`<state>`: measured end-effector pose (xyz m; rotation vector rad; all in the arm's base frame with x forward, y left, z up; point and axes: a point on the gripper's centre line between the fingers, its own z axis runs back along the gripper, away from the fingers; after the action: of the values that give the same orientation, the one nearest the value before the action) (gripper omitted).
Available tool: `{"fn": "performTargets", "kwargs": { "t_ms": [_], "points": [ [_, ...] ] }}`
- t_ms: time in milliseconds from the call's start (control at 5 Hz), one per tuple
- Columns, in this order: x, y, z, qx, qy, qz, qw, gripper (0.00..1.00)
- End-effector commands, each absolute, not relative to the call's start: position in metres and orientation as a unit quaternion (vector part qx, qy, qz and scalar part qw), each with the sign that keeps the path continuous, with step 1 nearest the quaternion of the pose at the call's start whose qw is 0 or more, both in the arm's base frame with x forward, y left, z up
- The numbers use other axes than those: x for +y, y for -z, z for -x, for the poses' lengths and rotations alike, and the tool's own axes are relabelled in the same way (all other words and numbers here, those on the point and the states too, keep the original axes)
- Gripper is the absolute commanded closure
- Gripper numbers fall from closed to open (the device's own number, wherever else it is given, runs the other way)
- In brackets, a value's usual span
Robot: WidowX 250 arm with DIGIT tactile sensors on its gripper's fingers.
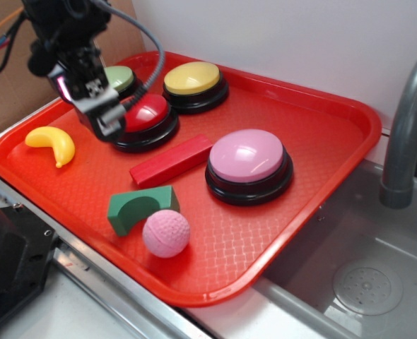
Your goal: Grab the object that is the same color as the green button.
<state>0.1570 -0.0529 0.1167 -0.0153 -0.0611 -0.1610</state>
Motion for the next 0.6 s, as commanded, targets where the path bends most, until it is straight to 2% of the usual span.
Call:
{"fn": "performTargets", "kwargs": {
  "t_ms": [0,400],
  "points": [
    [-0.062,-0.081,-0.166,-0.038,0.104,0.009,0.994,0.0],
    [-0.07,-0.049,-0.164,-0.011,0.12,-0.003,0.993,0.0]
  ]
}}
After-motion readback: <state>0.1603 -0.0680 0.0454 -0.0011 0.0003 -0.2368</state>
